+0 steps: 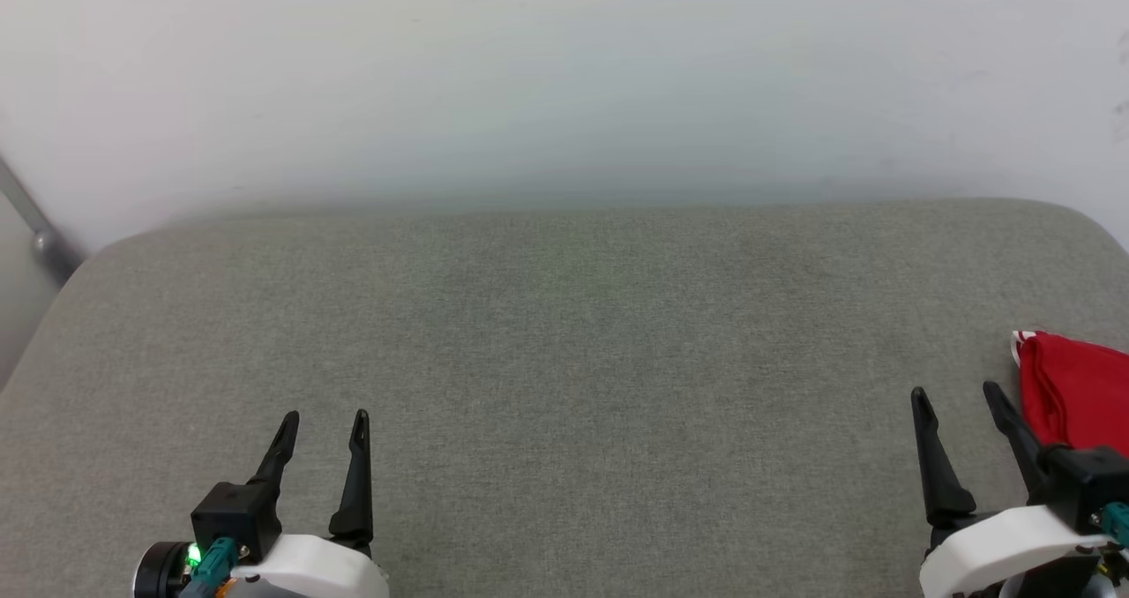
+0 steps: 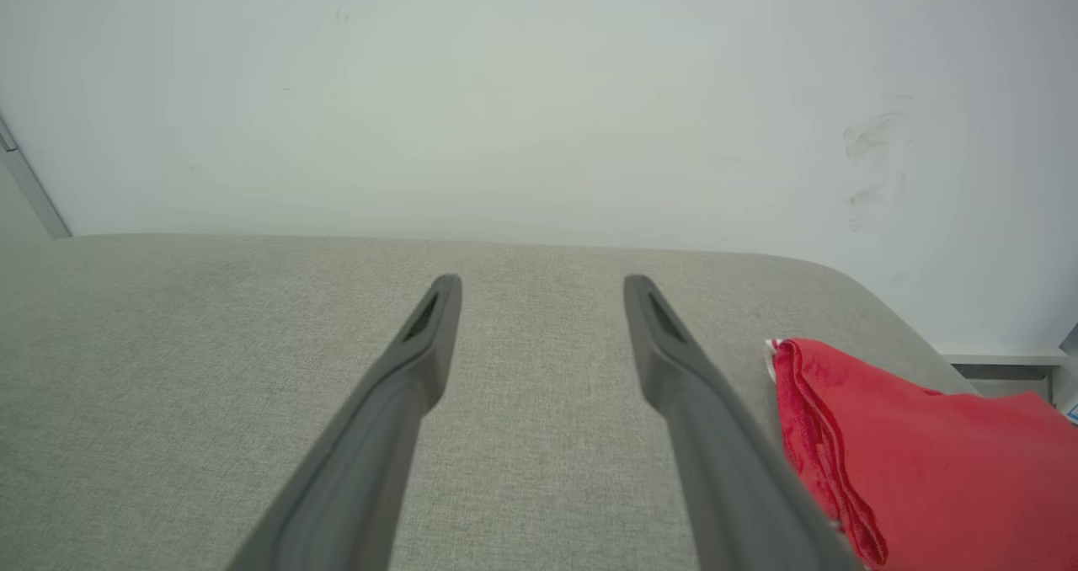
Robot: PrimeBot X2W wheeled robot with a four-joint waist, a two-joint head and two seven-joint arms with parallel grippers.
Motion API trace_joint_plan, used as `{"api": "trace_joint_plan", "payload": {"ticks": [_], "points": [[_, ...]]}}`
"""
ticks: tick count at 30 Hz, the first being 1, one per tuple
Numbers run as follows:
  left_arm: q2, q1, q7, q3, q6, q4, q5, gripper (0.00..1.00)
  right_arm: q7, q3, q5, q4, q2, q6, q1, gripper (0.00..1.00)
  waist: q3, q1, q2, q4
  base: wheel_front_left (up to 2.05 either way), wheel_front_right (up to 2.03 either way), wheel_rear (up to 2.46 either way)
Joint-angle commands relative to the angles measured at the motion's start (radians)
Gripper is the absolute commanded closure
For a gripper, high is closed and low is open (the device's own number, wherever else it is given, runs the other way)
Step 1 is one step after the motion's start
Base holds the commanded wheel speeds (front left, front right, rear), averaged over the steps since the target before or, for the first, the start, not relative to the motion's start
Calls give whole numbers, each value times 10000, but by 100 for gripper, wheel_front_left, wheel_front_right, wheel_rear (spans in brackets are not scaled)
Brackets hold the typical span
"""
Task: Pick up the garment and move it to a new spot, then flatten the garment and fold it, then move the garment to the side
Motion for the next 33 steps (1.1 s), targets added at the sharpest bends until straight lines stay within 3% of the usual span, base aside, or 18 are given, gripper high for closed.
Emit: {"api": "trace_joint_plan", "payload": {"ticks": [1, 21, 22, 26, 33], "points": [[12, 117, 6, -18, 54, 35, 39, 0, 8, 9, 44, -90, 70, -10, 210, 0, -39, 2, 0, -47, 0, 0, 0], [75, 25, -4, -59, 137, 167, -121, 0, 13, 170, 39, -155, 279, -10, 250, 0, -57, 2, 0, -82, 0, 0, 0], [67, 13, -11, -63, 149, 152, -121, 100, 13, 183, 58, -135, 282, -10, 251, 100, -53, 2, 0, -73, 0, 0, 0], [-114, 158, 83, -28, 76, 371, -268, 100, 142, 143, 229, 191, 243, 0, 319, 100, -47, 2, 0, -74, 0, 0, 0], [-327, 38, 427, 330, -186, 434, -1438, 100, 332, 53, 1710, 436, 254, -1, 109, 100, -16, 2, 0, -66, 0, 0, 0]]}}
